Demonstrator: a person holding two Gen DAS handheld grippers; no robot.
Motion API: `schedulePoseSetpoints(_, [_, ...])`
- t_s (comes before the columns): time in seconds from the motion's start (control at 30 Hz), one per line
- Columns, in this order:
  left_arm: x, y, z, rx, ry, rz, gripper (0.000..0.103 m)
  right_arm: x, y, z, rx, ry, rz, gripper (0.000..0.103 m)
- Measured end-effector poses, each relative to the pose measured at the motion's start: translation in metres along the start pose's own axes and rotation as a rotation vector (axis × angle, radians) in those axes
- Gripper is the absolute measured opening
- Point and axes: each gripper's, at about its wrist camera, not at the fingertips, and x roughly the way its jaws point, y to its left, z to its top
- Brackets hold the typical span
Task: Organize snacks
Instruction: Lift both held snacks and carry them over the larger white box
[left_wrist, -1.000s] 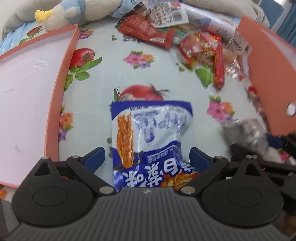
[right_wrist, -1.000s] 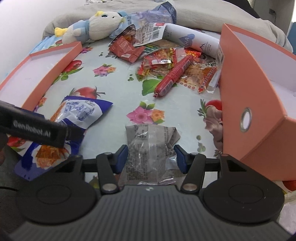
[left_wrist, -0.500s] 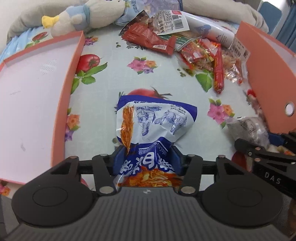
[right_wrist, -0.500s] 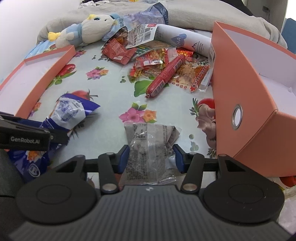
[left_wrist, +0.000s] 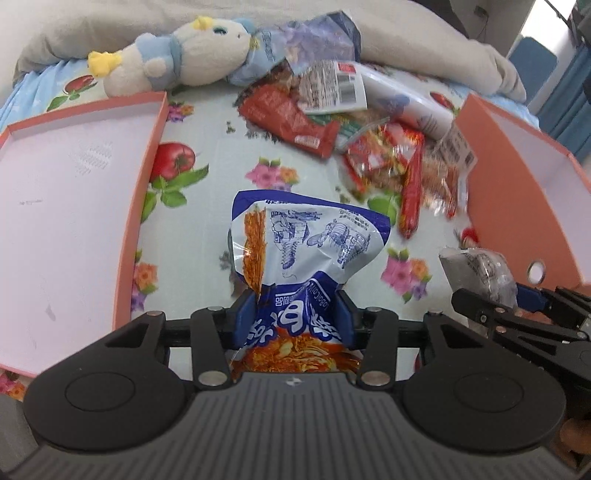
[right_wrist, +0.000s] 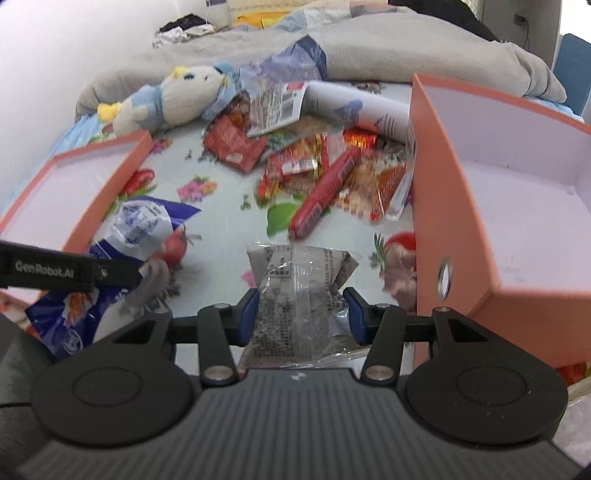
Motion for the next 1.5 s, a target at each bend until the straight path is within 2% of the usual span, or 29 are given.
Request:
schedulePoseSetpoints(0.73, [-0.076,-0.018,0.072,-0.045,-0.184,-0.090,0.052,-0.066,-0.006,0.085,-0.007,-0.236,0.045,0.052])
schedulePoseSetpoints(1.27, [-0.113,-0.075,0.128,-0.001,-0.328,-0.182,0.052,-0.107,-0.040,0.135,-0.032,-0.423,-0.012,0.052])
schedulePoseSetpoints(1.5, [-0.117,-0.112,0.146,0.030,-0.350,-0.237,0.052,-0.121,-0.061,0.147,-0.030,-0.472,-0.051,0.052])
